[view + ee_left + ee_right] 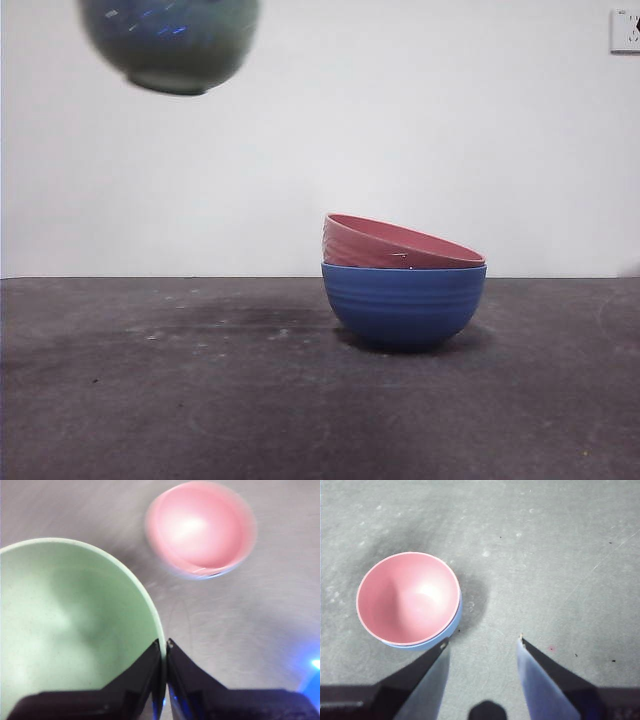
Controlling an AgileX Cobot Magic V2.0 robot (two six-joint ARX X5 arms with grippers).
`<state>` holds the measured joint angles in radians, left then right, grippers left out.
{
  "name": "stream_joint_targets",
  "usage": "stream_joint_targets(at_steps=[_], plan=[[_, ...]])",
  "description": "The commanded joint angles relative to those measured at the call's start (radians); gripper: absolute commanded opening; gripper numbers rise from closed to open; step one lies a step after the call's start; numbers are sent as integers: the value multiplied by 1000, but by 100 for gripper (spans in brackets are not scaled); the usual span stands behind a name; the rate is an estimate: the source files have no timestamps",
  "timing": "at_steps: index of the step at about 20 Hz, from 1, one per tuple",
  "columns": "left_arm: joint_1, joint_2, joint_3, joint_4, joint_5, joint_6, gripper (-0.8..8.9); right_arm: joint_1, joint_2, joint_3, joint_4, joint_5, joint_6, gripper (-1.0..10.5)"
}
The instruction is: Pick up the green bowl on the top,put the green bowl on the left,pick up the red bowl in the middle,put the red bowl on the right
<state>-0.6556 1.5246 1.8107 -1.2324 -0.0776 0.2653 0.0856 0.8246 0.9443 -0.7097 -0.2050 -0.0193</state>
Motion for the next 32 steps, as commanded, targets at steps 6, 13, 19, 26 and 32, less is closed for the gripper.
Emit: stream_joint_targets(at_steps=[6, 13, 19, 26, 32], plan=[[48, -123, -525, 419, -5, -84, -9, 0, 9, 2, 6, -1, 3, 220], [80, -120, -825, 728, -38, -87, -9, 1, 69, 2, 6, -6, 7, 221], [112, -118, -857, 753, 113, -87, -9, 3, 115, 2, 51, -8, 10, 221], [112, -60, -858, 745, 109, -86, 31, 3, 118, 2, 58, -59, 10, 221], [120, -81, -854, 721, 104, -137, 410, 48, 119, 5, 128, -139, 13, 222]])
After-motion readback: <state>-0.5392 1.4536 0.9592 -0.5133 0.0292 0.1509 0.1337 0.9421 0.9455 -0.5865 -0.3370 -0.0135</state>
